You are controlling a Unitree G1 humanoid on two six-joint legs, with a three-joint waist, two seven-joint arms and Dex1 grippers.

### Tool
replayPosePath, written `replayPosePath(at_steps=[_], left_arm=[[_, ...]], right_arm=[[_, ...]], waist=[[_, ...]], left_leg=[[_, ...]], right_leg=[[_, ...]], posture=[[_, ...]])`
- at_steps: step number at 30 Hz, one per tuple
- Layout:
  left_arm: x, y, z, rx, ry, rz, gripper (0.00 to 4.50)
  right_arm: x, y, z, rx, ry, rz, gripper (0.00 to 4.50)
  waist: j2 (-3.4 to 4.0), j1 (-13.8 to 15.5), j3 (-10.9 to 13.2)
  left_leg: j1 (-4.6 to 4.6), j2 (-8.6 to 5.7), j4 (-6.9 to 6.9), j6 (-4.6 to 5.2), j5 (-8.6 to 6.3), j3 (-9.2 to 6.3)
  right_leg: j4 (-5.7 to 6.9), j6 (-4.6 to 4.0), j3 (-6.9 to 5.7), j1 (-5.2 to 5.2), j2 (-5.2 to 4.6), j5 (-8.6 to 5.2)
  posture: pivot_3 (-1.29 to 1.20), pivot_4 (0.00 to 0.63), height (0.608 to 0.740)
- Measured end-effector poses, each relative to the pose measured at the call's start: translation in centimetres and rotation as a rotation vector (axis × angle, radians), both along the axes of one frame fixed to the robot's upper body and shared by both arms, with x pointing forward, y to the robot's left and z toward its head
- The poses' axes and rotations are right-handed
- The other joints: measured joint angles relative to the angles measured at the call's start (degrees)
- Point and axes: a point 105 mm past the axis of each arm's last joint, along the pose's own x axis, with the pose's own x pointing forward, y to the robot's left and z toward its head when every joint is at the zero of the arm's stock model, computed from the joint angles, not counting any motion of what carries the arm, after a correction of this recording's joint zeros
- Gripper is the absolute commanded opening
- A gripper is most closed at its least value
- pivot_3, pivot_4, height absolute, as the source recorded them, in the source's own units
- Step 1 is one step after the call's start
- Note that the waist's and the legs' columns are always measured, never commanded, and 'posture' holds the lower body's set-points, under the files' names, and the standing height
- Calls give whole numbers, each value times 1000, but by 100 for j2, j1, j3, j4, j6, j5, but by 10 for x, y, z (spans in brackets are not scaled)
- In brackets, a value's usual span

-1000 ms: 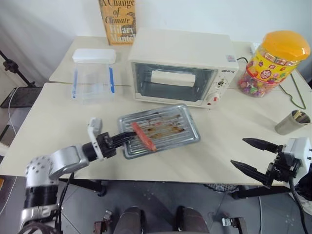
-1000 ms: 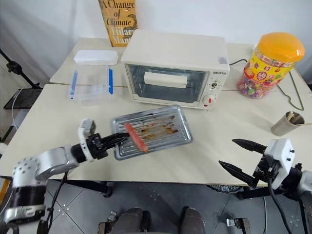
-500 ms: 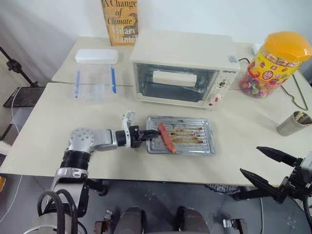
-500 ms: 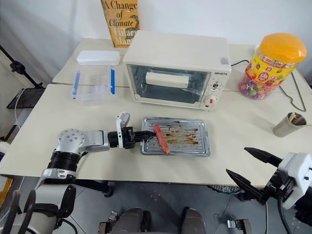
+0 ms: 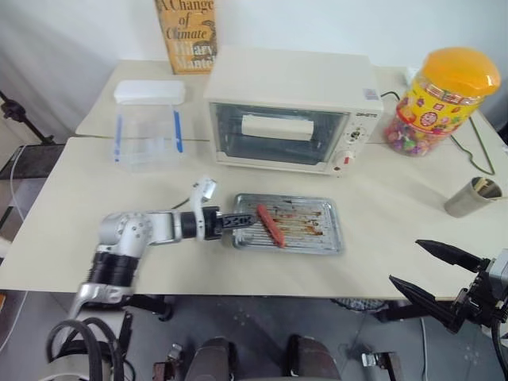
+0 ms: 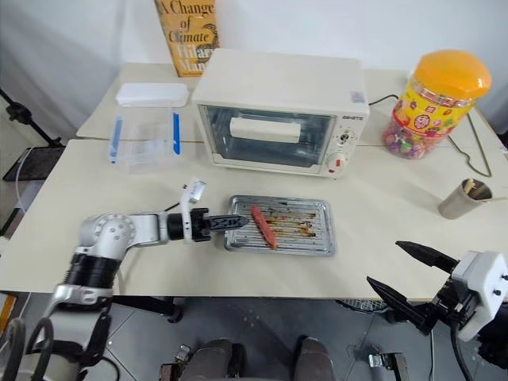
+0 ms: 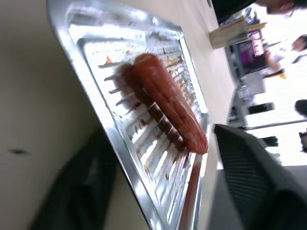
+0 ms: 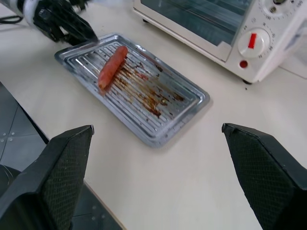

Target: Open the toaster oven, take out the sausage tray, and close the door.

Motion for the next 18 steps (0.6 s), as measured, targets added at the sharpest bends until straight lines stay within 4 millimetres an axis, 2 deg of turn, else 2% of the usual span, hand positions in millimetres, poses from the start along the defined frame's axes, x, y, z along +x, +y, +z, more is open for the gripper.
replayPosePath(at_steps=[1,6,12,15,18], left_arm=[[-2,3,3,2,-22,-12,4476],[-21,50,16,65,-334,-137,4476],[-31,84,23,189,-696,-172,4476],[-43,100,22,227,-778,-193,4476],[-64,133,10,281,-810,-154,4476]], right_arm=[[0,0,-1,2,4,2,4500],[9,1,-7,20,1,48,4500],[16,0,-9,24,-30,85,4500],[21,8,-8,20,-47,150,4500],[26,23,-3,60,-80,261,4500]], waist=[[0,-5,0],[1,-24,2],[2,0,3],[2,-31,3],[11,-169,8]], left_leg=[[-4,0,0,0,0,1],[-12,3,-5,-1,-4,27],[-17,6,-4,5,-8,29],[-16,12,-4,7,-9,35],[-4,54,-7,10,-19,62]], right_leg=[[0,-1,0,-4,0,0],[1,-2,17,-29,1,-1],[1,-1,19,-33,-4,-1],[4,-1,18,-37,-3,0],[7,-4,17,-43,2,-2]], posture=[[0,150,740],[0,150,740],[0,150,740],[0,150,740],[0,150,740]])
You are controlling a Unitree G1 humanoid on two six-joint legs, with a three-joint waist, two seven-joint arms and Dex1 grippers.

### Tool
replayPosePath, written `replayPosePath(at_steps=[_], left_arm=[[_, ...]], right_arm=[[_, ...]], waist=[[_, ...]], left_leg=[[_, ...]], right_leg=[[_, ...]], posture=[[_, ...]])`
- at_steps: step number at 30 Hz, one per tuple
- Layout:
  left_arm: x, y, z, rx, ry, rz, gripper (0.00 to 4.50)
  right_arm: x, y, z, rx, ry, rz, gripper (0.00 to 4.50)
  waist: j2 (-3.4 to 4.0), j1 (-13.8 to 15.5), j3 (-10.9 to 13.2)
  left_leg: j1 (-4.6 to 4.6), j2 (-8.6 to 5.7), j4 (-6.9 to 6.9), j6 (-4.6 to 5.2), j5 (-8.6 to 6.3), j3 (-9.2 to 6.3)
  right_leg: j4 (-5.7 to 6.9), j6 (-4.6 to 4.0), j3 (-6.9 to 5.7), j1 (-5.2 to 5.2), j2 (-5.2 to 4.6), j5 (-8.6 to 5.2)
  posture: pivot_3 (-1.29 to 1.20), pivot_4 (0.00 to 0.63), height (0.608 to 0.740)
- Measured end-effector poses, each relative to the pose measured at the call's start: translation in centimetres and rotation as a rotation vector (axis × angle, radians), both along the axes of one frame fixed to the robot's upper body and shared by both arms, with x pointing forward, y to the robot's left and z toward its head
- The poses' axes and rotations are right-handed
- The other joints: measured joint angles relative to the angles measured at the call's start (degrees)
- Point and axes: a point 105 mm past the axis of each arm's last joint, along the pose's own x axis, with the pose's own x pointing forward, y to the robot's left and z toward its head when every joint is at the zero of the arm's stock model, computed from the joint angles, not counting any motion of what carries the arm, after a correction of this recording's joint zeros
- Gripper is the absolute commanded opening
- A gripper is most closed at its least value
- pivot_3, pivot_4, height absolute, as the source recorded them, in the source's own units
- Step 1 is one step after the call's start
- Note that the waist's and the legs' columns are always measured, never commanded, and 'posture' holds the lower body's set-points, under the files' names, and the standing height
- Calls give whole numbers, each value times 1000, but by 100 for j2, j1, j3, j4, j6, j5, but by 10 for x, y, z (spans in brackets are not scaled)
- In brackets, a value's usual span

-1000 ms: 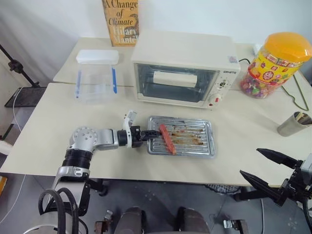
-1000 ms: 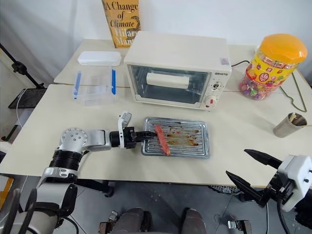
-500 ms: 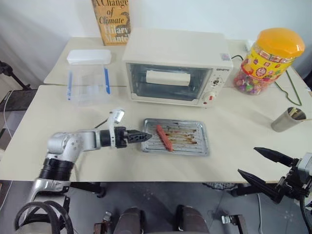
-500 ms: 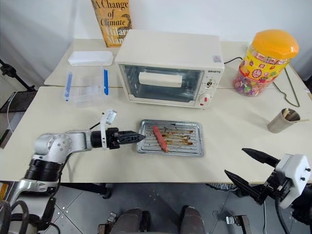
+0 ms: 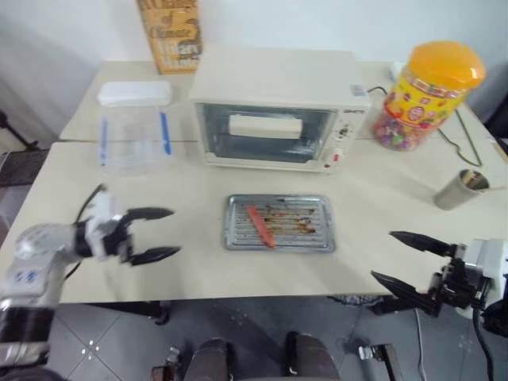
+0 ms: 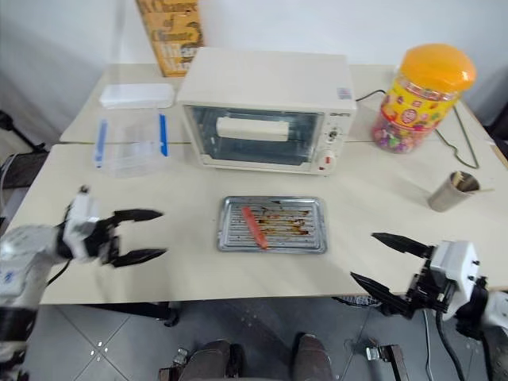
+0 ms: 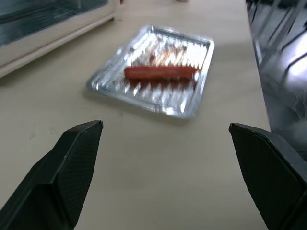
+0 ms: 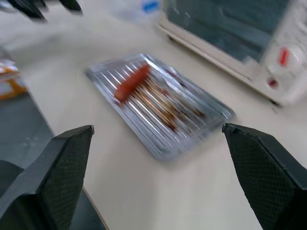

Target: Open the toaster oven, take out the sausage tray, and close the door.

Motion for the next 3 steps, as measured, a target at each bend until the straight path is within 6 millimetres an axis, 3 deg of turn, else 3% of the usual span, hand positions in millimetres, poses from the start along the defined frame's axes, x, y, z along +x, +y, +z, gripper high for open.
replayPosePath(at_steps=[3], left_arm=[[0,2,4,-5,-65,9,4476]], right_arm=[[4,2,5,30,-20,20,4500]], waist=[[-5,78,4]], left_leg=[[-5,-3,9,1,0,-11]], right_leg=[[2,2,-5,5,-2,1]], posture=[[0,150,740]])
